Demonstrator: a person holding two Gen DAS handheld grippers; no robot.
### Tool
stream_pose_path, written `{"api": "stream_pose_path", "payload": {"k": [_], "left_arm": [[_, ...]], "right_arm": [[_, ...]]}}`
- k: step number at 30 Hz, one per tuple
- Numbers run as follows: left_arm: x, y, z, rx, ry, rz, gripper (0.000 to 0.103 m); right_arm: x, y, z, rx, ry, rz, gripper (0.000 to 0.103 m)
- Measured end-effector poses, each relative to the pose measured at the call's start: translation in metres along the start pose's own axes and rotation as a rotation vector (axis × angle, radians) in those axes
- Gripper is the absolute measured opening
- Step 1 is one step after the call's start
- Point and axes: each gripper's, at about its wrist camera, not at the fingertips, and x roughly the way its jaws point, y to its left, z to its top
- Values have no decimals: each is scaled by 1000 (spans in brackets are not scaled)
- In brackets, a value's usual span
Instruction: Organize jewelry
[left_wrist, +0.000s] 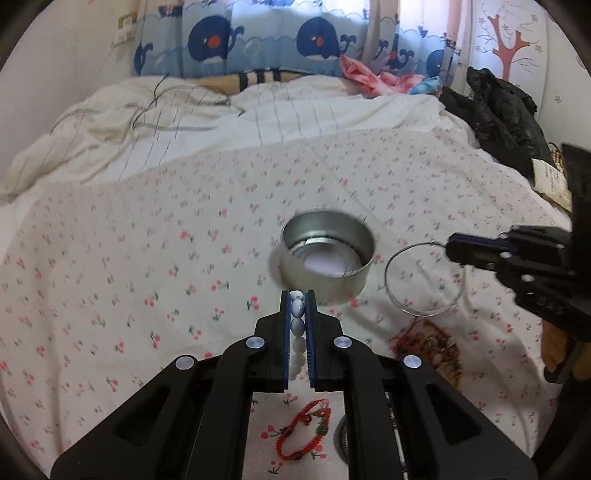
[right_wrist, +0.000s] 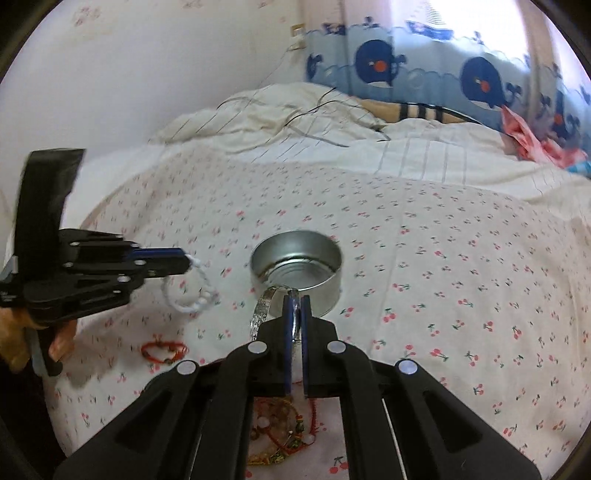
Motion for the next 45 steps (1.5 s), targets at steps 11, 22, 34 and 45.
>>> {"api": "stream_pose_path", "payload": {"k": [11,22,34,45], "left_arm": [[15,-44,80,15,-13,-97,6],[117,-37,78,-31,162,19,7],[26,20,8,-82,43,111,73],[32,60,-36,-273,82,-15,74]], "right_arm": [[-6,-35,-2,130,-31,-20,5],[-7,-47,-3,161,-42,-28,5],[-3,-28,1,40,42,-97,9],[18,-50,-42,169,177,-49,66]]}}
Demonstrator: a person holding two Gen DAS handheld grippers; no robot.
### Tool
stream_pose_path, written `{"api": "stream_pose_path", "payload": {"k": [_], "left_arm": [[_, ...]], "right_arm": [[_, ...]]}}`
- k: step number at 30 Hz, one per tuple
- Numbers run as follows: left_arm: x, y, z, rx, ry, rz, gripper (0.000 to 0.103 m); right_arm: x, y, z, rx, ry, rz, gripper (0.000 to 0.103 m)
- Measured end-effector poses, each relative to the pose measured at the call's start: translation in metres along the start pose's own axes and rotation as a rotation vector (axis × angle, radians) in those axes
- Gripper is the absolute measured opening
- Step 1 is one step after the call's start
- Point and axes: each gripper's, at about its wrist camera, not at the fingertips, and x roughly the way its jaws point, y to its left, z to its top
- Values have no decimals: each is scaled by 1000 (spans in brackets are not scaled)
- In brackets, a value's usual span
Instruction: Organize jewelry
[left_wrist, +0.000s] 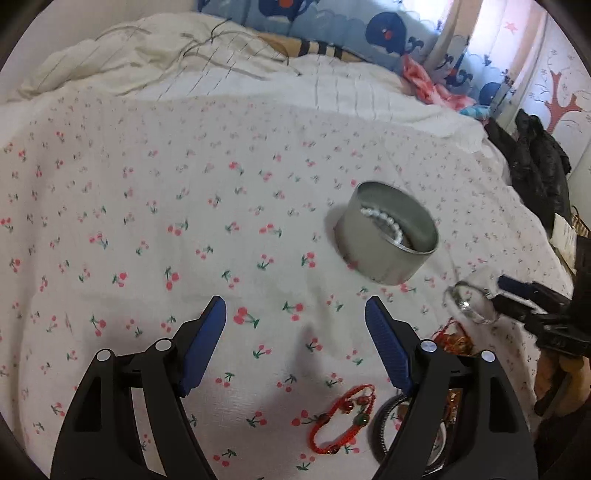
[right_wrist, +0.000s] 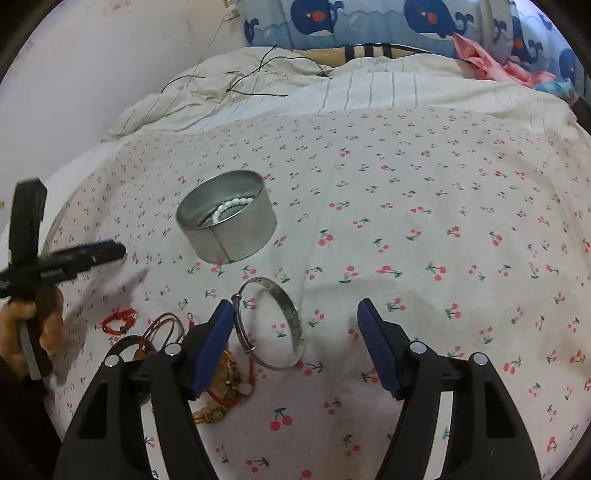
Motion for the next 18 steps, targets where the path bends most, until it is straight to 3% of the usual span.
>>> {"api": "stream_pose_path", "payload": {"k": [2,5,6,9,12,13,18], "left_arm": [[-2,-3,0,7,-12,-4,74],[1,-4,1,-10,-5,-20,74],[0,-4,-1,-12,-4,-23,75],[2,-6,-2,4,4,-19,75],[5,-10,-4,17,14,-23,75],[7,-11,-5,21,17,-22,75],[8,-11,-6,17,21,-22,75]], "right_arm": [[1,0,-2,4,-14,-24,66],[-14,-7,8,25,-118,-193,66],[-16,-12,9,42,-129,-211,66],[-11,-33,9,126,-89,-133,66],[2,-43,5,199,-27,24,66],[7,-42,4,199,-12,29,66],[23,-30,1,123,53,-109,63]]}}
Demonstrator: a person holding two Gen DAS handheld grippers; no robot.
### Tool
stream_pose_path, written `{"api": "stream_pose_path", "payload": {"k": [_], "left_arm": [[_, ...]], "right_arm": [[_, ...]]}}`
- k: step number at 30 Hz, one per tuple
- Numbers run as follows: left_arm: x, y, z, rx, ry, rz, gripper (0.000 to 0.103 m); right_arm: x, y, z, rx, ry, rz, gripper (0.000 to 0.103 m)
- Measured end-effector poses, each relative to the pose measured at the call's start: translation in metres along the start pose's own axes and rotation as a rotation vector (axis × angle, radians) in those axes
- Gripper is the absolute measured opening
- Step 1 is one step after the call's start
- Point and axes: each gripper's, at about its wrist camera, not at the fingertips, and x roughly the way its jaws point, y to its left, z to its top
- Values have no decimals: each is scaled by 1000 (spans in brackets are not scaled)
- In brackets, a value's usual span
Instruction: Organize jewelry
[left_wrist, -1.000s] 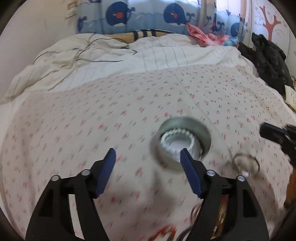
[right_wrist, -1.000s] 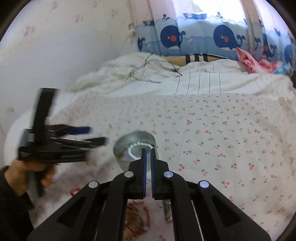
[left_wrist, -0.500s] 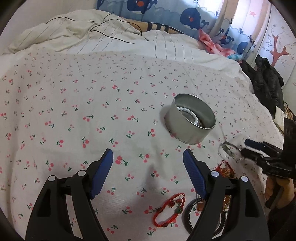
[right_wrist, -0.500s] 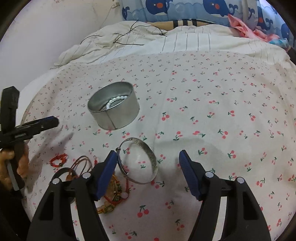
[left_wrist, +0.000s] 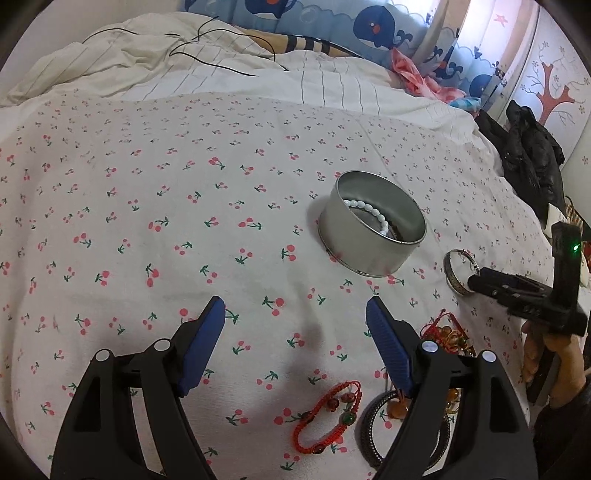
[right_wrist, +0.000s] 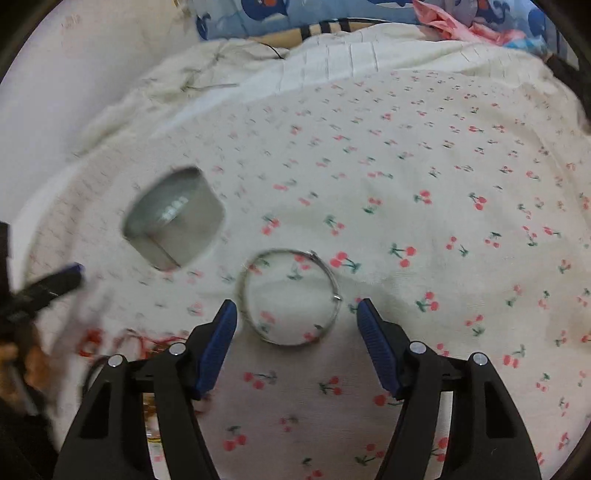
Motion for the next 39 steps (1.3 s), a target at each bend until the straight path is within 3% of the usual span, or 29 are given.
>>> {"api": "stream_pose_path", "payload": {"k": [3,4,6,12,18,21,27,29,30,34,37,39], "left_arm": [[1,1,0,-6,1,-3,77],[1,0,0,-3,2,-3,77],[2,-1,-1,4,4,0,77],[4,-2,0,13,1,11,78],[3,-8,0,53,-9,53,79],[2,-8,1,57,-11,52,81],[0,-8,2,57,-10,41,82],[-1,-8,1,65,-6,42,82],[-1,-8,1,68,-7,44,82],[-6,-7,-2,98,-2,64,83],[-12,-5,-4,121,3,75,83],[-20,-4,-8,143,7,67,83]], "right_arm": [[6,1,-1,-15,-2,-51,22],[6,2,-1,-22,-8,-55,12],[-1,8,1,-37,-45,-47,6],[-35,38,19,-73,-187,49,7],[-31,73,56,-79,-219,152,7],[-14,93,73,-92,-187,171,7],[30,119,81,-176,-57,81,8],[28,118,79,-183,-72,51,29],[17,116,75,-180,-121,38,50],[-32,98,48,-198,-211,-7,53],[-51,77,14,-222,-187,-37,53],[-56,56,-12,-204,-174,-9,53]]}}
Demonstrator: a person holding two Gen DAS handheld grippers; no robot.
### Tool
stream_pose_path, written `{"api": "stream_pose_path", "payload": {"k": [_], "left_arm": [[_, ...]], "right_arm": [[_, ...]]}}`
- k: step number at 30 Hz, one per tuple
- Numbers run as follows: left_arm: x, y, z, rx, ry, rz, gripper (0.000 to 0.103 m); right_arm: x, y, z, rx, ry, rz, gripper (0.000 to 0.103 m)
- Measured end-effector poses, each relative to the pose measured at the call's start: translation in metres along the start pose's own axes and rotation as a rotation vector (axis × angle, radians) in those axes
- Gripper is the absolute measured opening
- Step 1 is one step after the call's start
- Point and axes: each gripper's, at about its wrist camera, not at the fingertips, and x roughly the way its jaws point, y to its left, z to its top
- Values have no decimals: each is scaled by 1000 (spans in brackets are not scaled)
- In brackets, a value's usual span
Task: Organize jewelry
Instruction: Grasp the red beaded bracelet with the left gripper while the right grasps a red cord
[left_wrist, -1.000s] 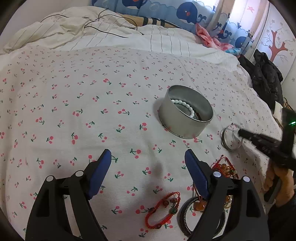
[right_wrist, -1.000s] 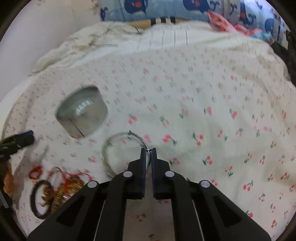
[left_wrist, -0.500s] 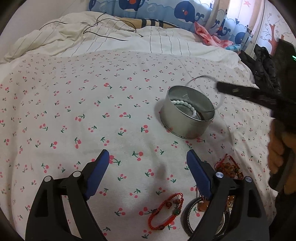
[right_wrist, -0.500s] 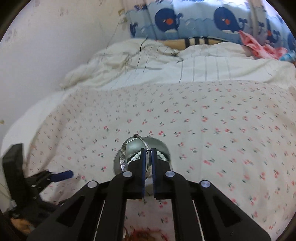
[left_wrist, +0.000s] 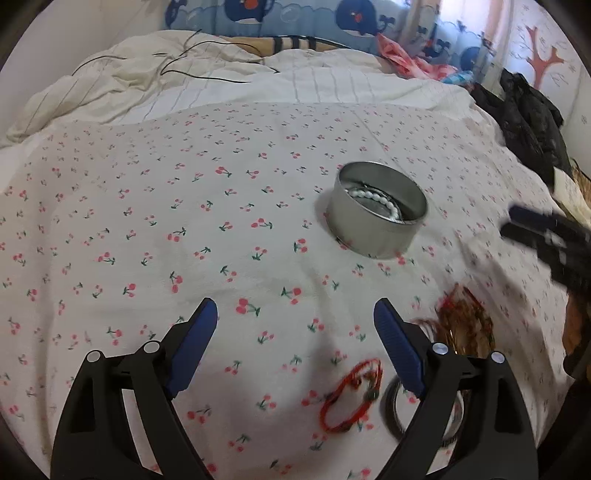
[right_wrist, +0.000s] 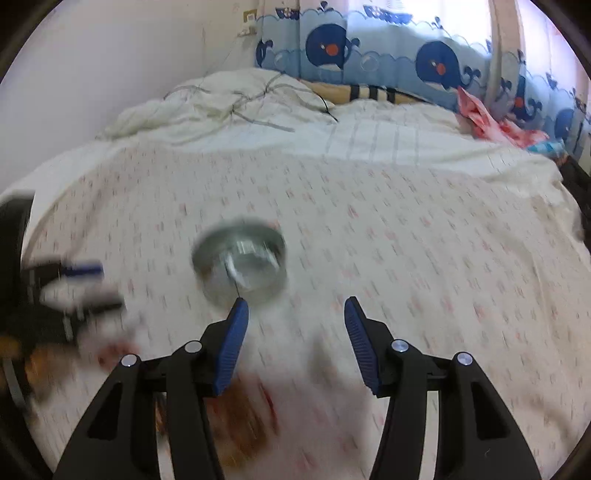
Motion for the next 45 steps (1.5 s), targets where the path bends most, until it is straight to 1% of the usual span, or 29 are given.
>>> {"api": "stream_pose_path", "payload": {"k": [2,4,5,6,8,11,12,14,17,19,21,22,24,25,26,27,28,30,31,34,38,41,42,43,44,45], "left_arm": [[-9,3,-9,6,-2,-7,83],[-16,7,-23,0,7,-19,83],[-19,9,-28,-8,13,-34,83],[-23,10,-36,-14,20,-53,83],[-25,10,-45,-12,26,-53,83],[-17,2,-53,19,60,-44,83],[-14,-2,-54,43,68,-28,83],[-10,-6,-55,66,76,-14,83],[-4,-12,-59,93,89,-16,83],[0,-16,-61,120,91,-3,83],[4,-15,-62,118,101,-5,83],[5,-16,-63,116,103,-7,83],[7,-16,-63,109,102,-11,83],[8,-16,-63,109,101,-14,83],[10,-17,-62,108,101,-15,83],[11,-18,-62,108,102,-15,83],[12,-18,-62,108,103,-13,83],[13,-19,-62,109,104,-9,83],[13,-20,-62,108,105,-9,83],[14,-19,-62,103,108,-10,83],[15,-20,-61,102,109,-9,83],[16,-21,-60,98,110,-10,83],[17,-21,-60,94,111,-13,83],[17,-21,-61,93,110,-14,83],[18,-22,-61,95,109,-14,82],[18,-23,-61,100,110,-23,76]], "right_arm": [[-4,-13,-23,44,22,11,53],[-2,-19,-31,79,67,19,53],[-2,-17,-31,81,67,36,53],[-3,-13,-28,73,56,68,53],[-2,-8,-26,54,56,86,53],[5,1,-30,5,88,52,53],[7,0,-32,3,100,50,53],[6,-1,-32,3,104,89,53],[-1,10,-32,-60,93,122,53],[4,20,-37,-112,126,136,53],[11,24,-40,-130,157,137,53],[14,22,-41,-113,155,125,53],[18,12,-37,-33,148,137,53],[20,8,-35,-9,134,123,53],[21,5,-32,0,116,91,53],[23,4,-30,5,112,79,51],[26,3,-28,8,112,66,47],[33,5,-27,-12,120,12,45],[38,7,-28,-27,135,10,43],[45,17,-29,-77,160,12,42],[46,20,-29,-94,161,10,42],[55,28,-33,-153,187,-55,40],[57,33,-33,-181,187,-72,38],[59,38,-33,-207,186,-80,26],[59,44,-34,-239,184,-87,19],[59,47,-35,-256,184,-92,10]]}}
